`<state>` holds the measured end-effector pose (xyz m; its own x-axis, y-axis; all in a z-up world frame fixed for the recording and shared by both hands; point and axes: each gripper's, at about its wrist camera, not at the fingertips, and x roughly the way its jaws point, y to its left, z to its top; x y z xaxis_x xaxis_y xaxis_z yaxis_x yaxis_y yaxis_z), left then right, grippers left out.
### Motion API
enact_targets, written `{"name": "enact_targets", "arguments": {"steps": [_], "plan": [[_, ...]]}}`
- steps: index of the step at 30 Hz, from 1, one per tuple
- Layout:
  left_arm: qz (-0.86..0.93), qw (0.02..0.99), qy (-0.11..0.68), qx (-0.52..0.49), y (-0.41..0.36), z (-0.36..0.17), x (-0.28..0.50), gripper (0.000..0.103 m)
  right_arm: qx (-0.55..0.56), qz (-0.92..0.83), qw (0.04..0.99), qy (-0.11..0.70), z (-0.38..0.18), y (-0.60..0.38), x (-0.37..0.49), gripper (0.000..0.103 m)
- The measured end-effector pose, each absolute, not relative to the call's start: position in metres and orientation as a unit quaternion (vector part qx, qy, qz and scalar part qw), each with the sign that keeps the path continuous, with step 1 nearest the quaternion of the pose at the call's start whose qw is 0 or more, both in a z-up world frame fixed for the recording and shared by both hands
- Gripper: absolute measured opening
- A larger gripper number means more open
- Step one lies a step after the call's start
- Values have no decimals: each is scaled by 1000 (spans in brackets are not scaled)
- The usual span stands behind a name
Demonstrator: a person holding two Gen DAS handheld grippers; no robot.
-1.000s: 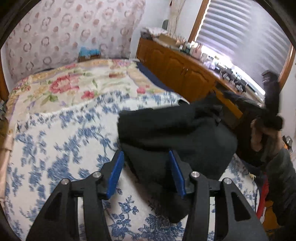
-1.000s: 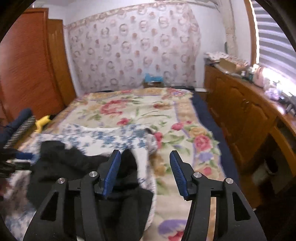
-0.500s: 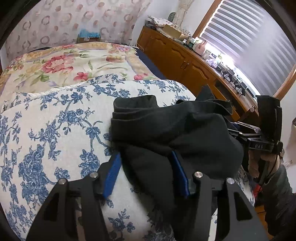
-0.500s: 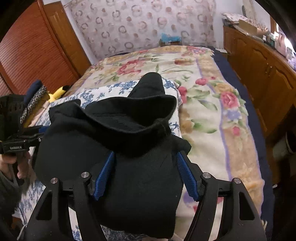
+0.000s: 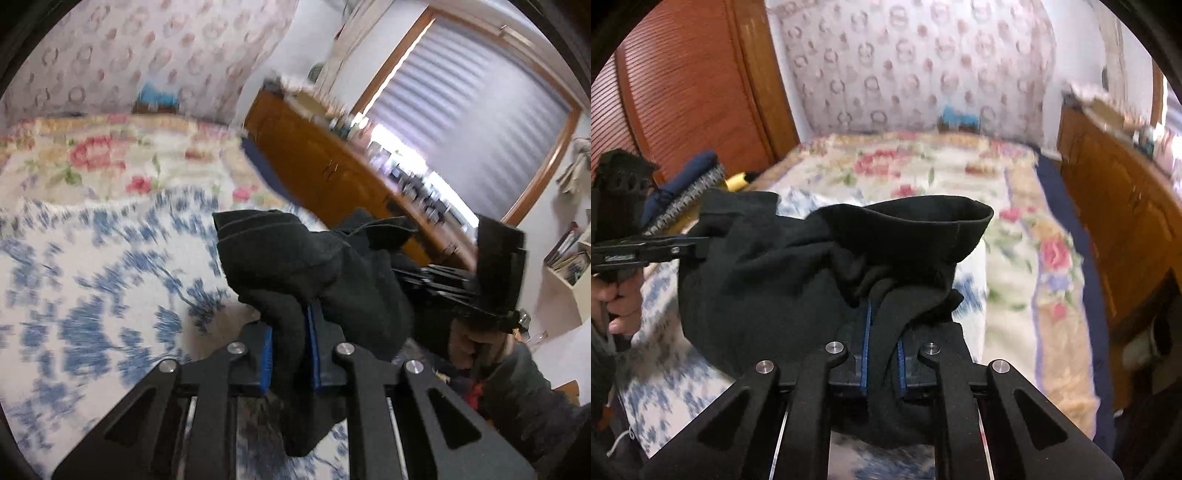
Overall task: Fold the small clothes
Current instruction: 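Lift the folded T-shirt with both tools and carry it toward the clothes stack, then lower the T-shirt onto the folded clothes stack with both tools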
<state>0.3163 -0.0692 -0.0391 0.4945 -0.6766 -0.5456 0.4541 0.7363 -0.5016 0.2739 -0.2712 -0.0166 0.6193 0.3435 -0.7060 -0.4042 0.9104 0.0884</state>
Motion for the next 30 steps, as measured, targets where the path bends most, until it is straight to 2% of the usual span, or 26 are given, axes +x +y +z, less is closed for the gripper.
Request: {"name": "enact_targets", "arguments": {"steps": [7, 15, 19, 23, 30], "plan": [[-284, 904, 288, -140, 36, 34, 256, 12, -81, 282, 901, 319, 44, -175, 288, 8], [-146, 950, 235, -144, 193, 70, 216, 12, -134, 394, 875, 248, 98, 13, 332, 8], [-92, 954, 229, -169, 260, 59, 210, 12, -157, 429, 855, 246, 97, 98, 359, 8], [-45, 949, 241, -200, 316, 20, 213, 12, -185, 454, 831, 262, 78, 175, 384, 8], [-19, 932, 295, -208, 335, -44, 227, 14, -211, 441, 812, 318, 20, 232, 423, 9]]}}
